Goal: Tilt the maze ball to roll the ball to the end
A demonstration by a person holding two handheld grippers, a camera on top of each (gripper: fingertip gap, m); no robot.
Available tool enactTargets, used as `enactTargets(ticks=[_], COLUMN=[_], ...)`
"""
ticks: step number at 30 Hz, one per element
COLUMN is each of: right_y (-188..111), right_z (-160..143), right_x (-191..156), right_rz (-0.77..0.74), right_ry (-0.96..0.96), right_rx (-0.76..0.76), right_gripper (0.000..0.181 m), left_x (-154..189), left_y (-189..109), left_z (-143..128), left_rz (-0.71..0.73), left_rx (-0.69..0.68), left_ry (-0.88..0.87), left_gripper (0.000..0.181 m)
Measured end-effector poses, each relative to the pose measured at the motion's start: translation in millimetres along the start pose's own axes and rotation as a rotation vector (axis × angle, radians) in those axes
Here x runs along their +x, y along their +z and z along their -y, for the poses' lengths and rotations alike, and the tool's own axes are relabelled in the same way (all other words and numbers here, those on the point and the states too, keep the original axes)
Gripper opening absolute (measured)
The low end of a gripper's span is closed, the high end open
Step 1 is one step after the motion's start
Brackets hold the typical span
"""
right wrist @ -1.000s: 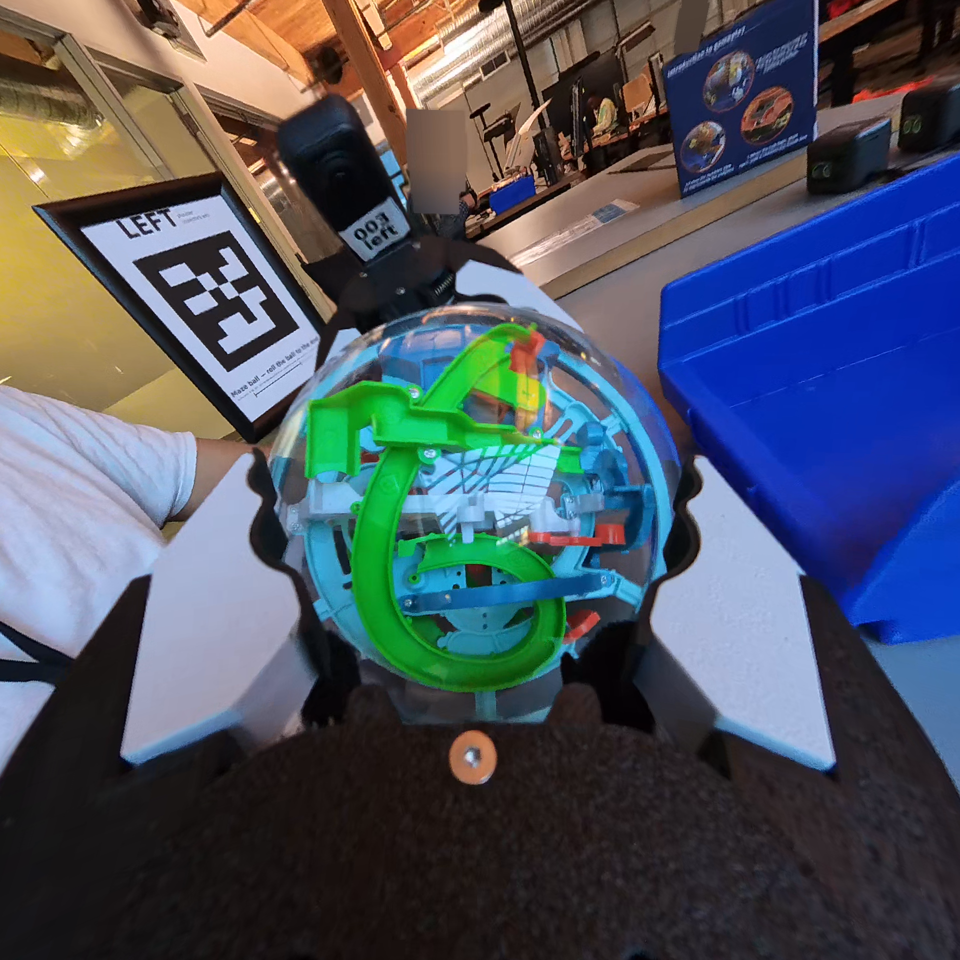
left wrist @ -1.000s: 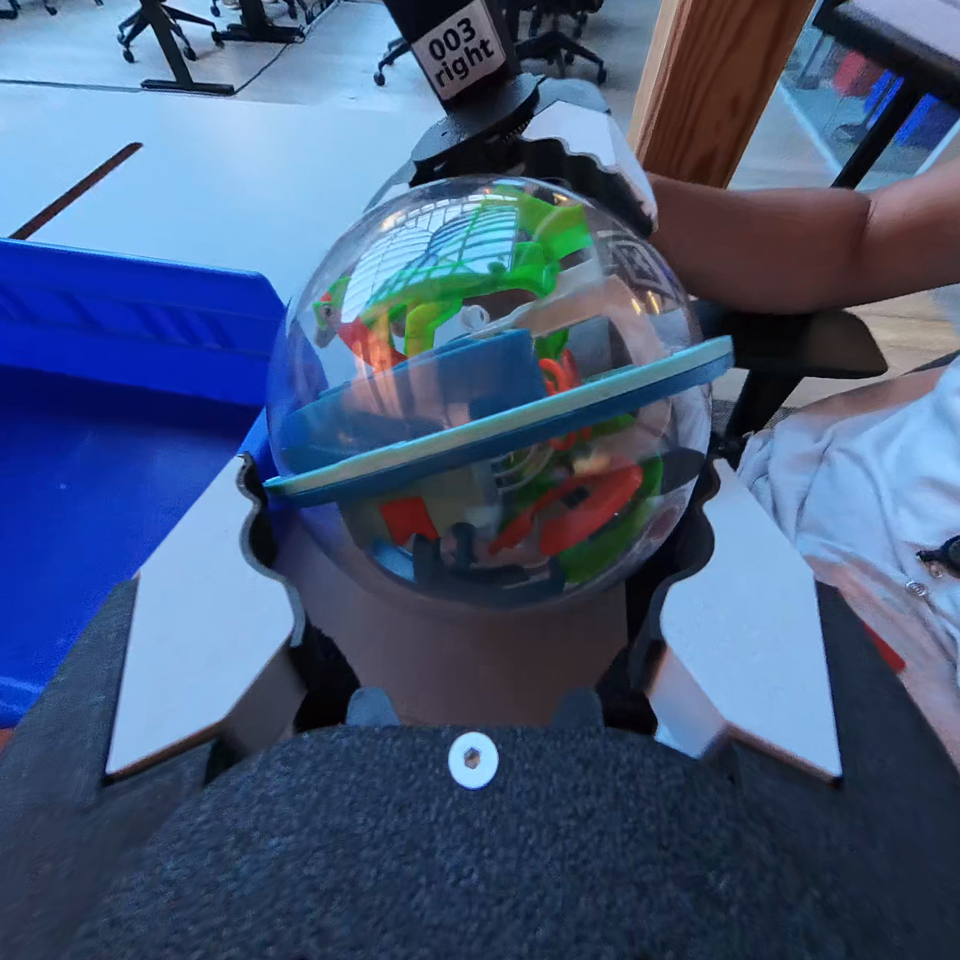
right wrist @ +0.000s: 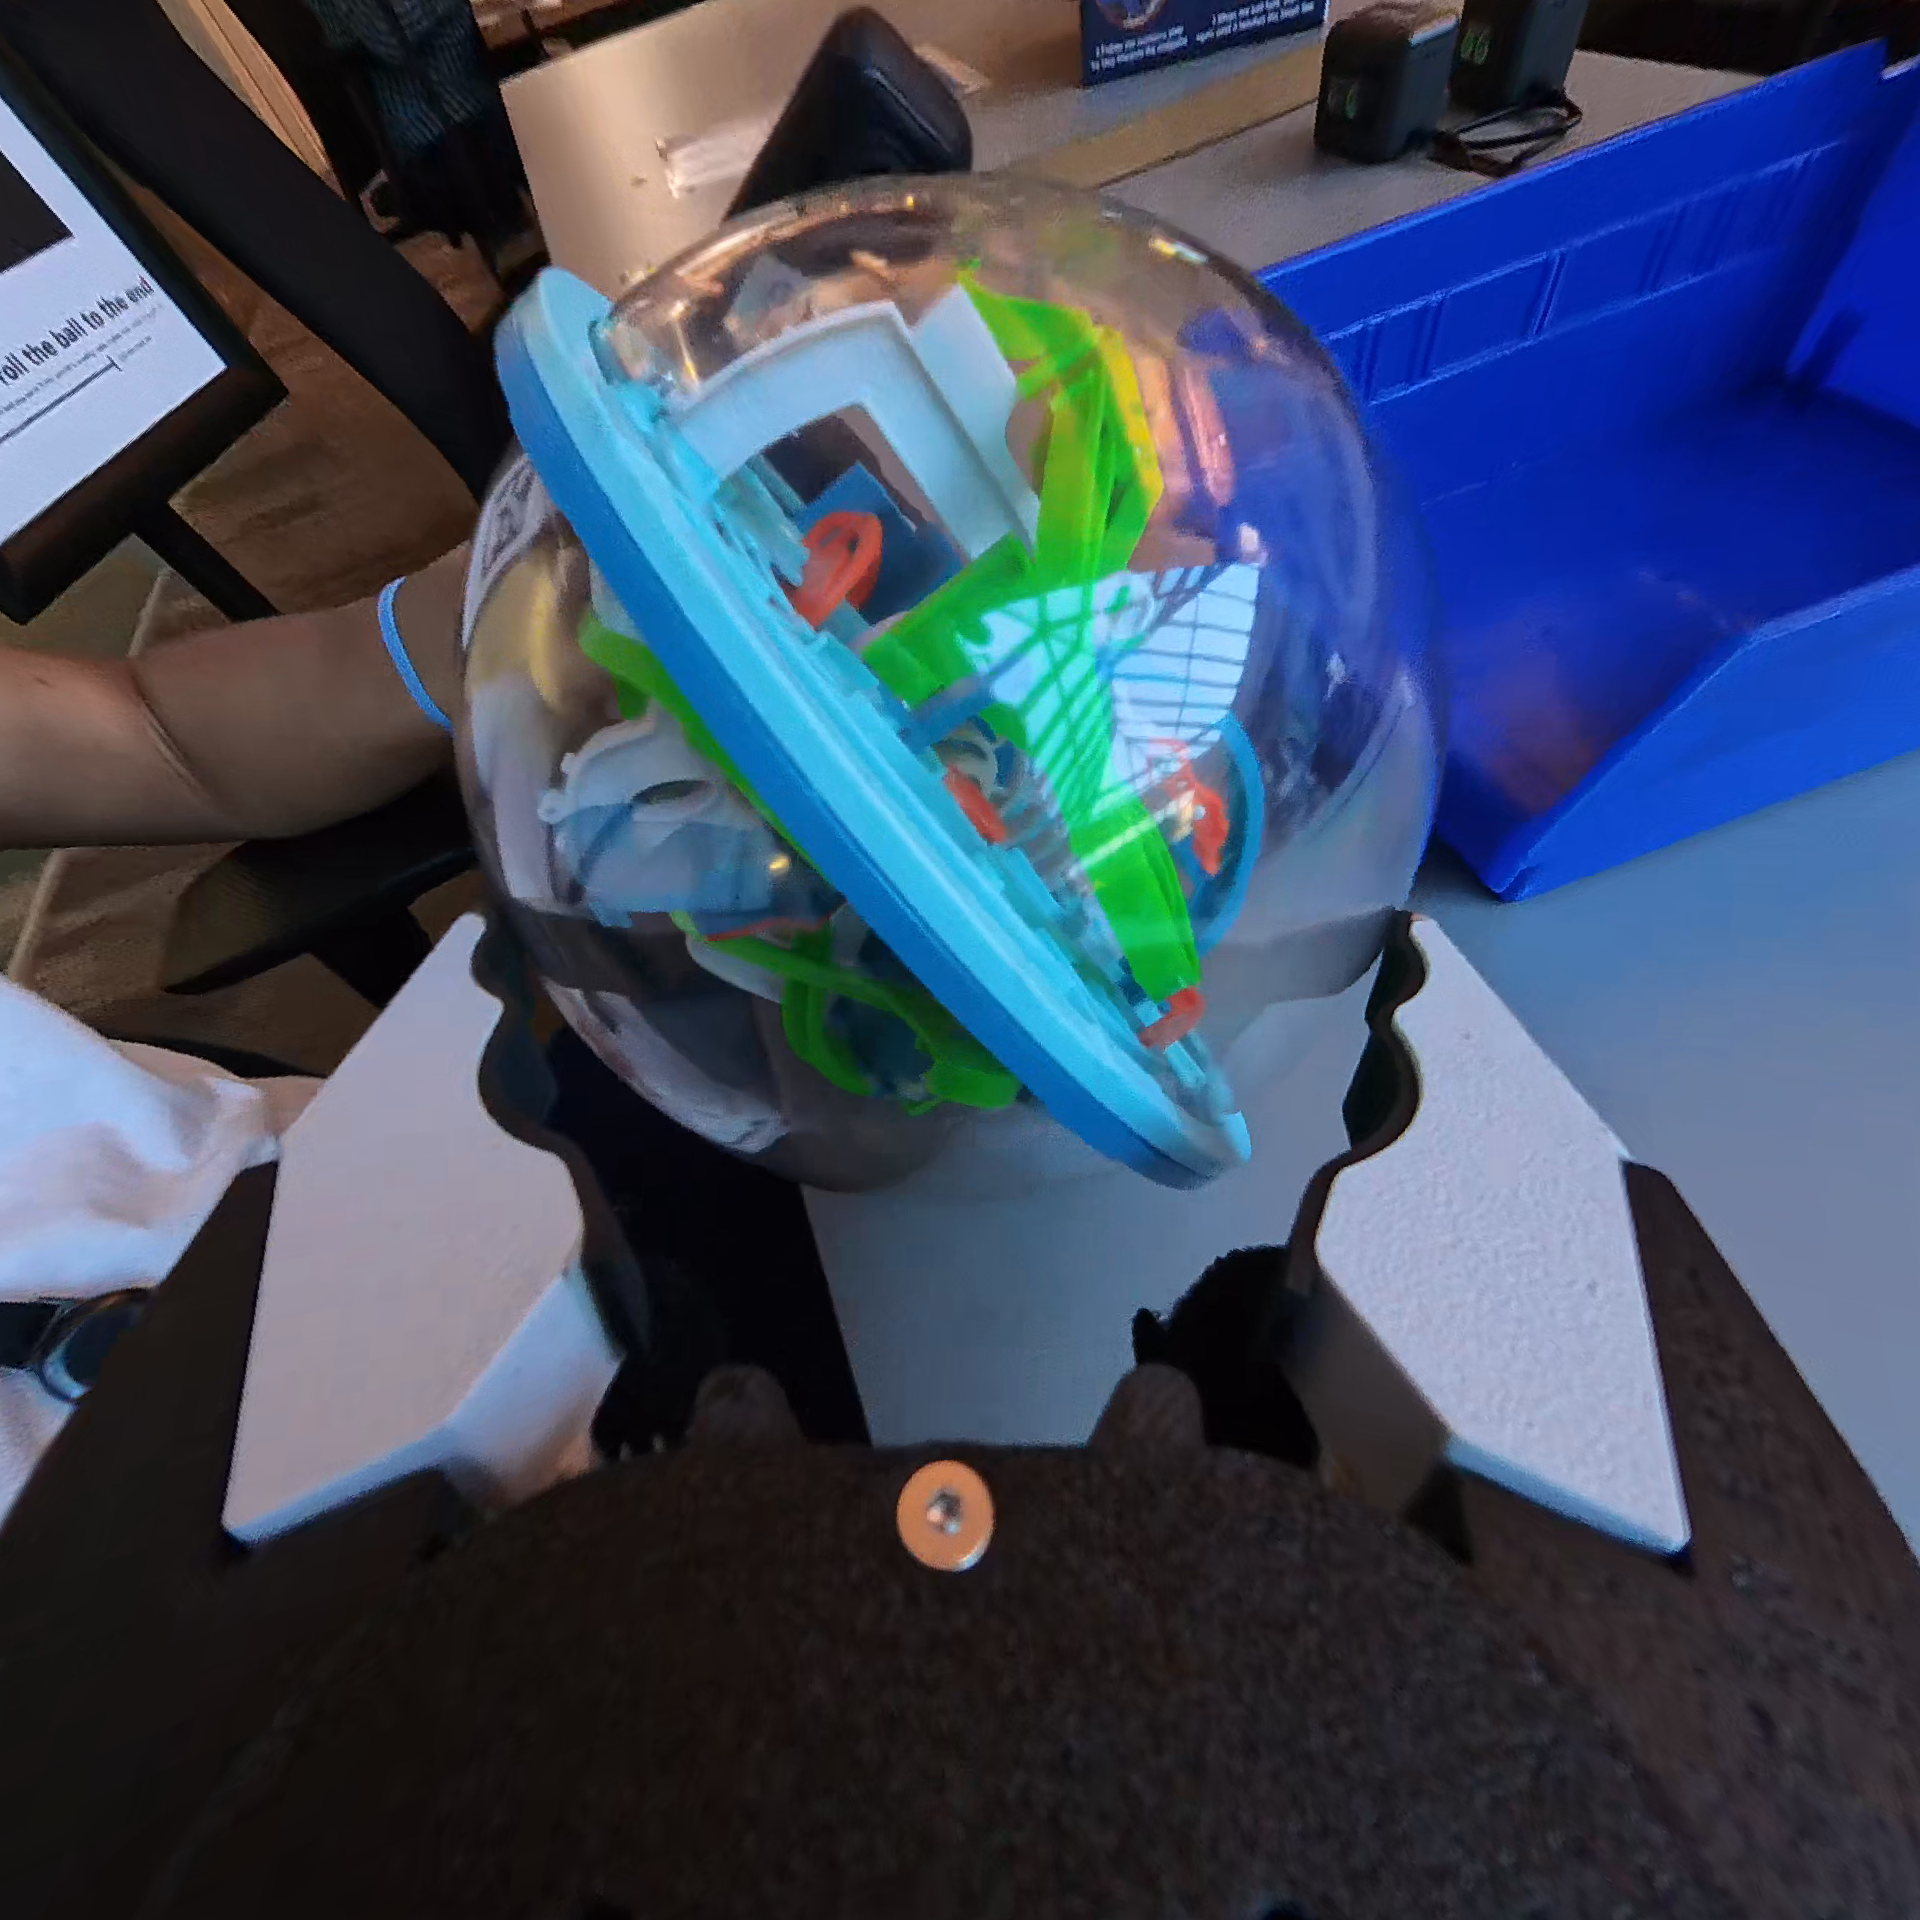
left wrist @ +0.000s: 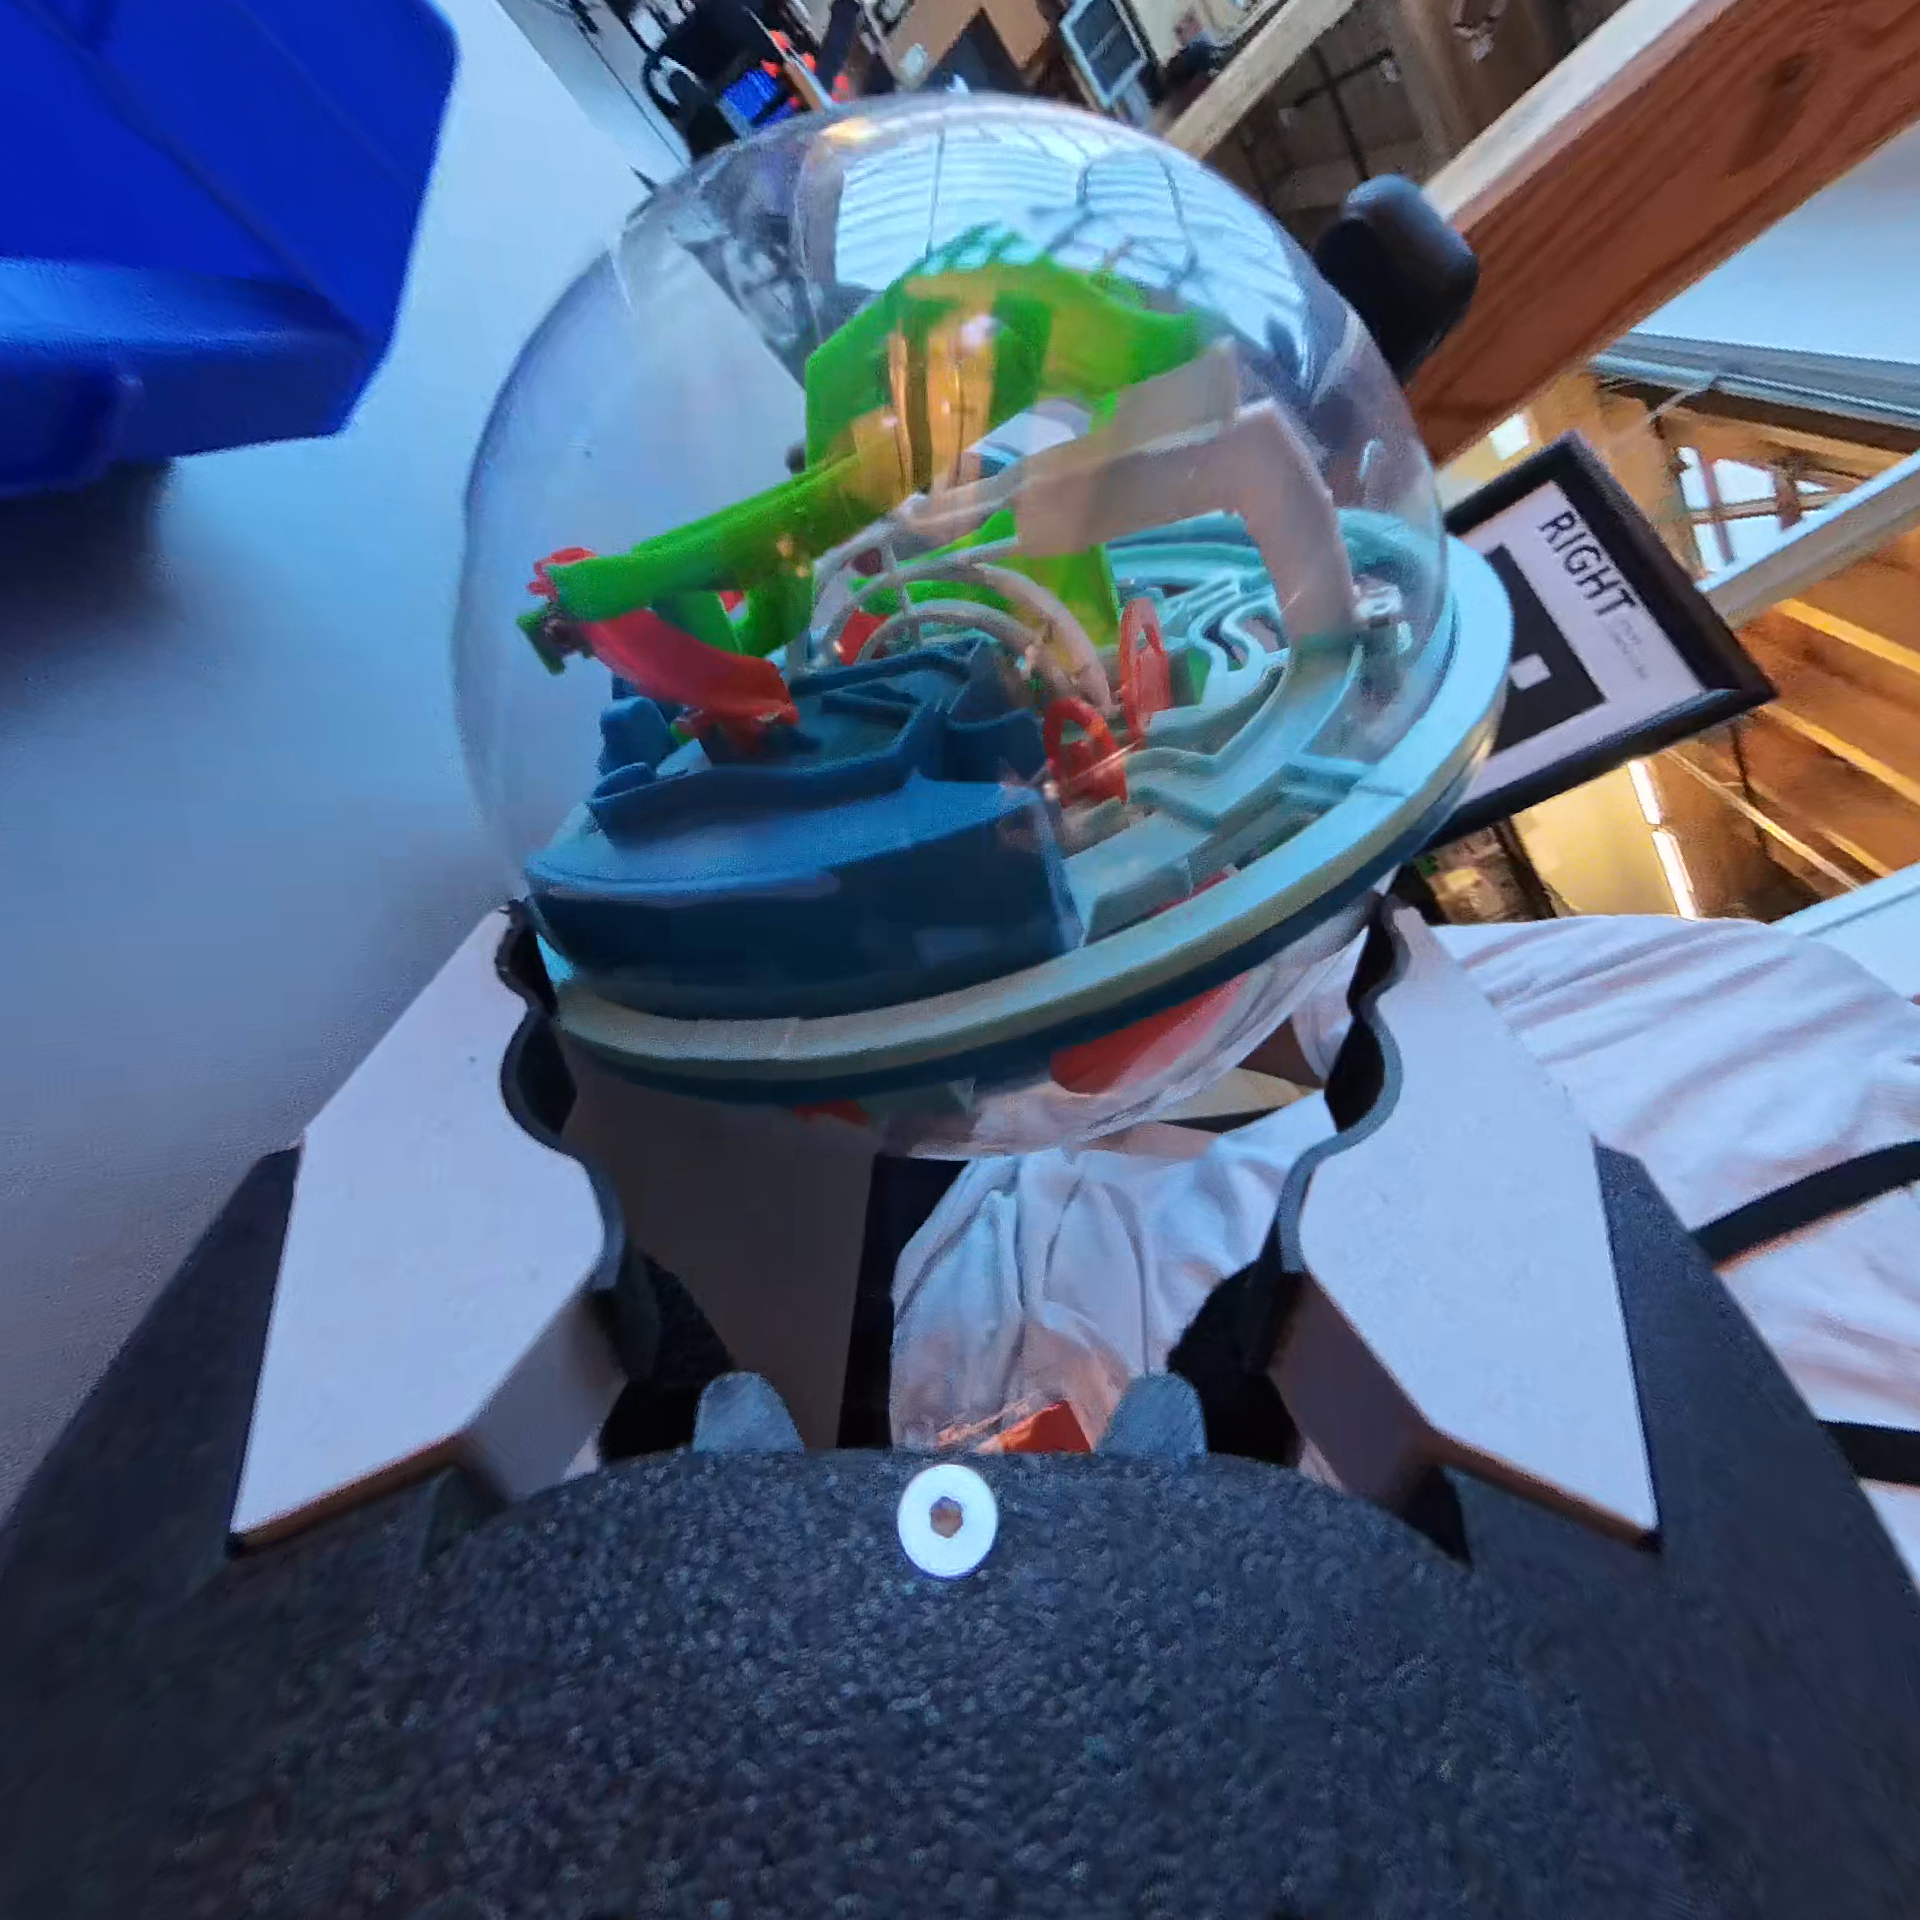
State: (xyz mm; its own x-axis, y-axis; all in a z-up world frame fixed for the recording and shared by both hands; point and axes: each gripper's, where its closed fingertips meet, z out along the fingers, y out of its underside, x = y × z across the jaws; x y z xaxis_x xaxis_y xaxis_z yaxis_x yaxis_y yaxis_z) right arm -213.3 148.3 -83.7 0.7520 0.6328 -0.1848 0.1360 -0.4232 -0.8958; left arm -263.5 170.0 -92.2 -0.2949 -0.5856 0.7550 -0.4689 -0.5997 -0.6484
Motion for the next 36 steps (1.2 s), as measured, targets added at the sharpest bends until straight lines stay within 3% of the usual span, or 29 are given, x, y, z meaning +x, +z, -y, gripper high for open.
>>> enactTargets(ticks=[6, 14, 17, 21, 25, 30, 32, 36], right_y=[-3, -1, 1, 5, 10, 15, 16, -5], right_z=[-19, -16, -11, -6, 1, 13, 19, 40], right_x=[0, 6, 11, 19, 26, 37, 43, 52], right_rz=[-0.018, 0.027, 0.059, 0.121, 0.196, 0.294, 0.320, 0.242], right_ry=[-0.022, -0.015, 0.010, 0.030, 0.036, 0.106, 0.137, 0.062], right_rx=[-0.126, -0.062, -0.038, -0.033, -0.050, -0.053, -0.016, 0.232], right_gripper=[0.153, 0.153, 0.153, 0.152, 0.152, 0.153, 0.151, 0.143], left_x=[-5, -11, -15, -11, -6, -25, -28, -35], left_y=[9, 10, -4, -25, -15, 0, -2, -11], left_z=[-10, -19, -15, 12, 33, 40, 44, 48], left_rz=[0.044, 0.099, 0.194, 0.364, 0.405, 0.372, 0.361, 0.355], left_rx=[-0.058, -0.130, -0.186, -0.283, -0.425, -0.561, -0.536, -0.420], left_ry=[0.050, 0.117, 0.253, 0.543, 0.803, 0.743, 0.678, 0.489], left_gripper=[0.149, 0.150, 0.151, 0.157, 0.159, 0.158, 0.158, 0.158])
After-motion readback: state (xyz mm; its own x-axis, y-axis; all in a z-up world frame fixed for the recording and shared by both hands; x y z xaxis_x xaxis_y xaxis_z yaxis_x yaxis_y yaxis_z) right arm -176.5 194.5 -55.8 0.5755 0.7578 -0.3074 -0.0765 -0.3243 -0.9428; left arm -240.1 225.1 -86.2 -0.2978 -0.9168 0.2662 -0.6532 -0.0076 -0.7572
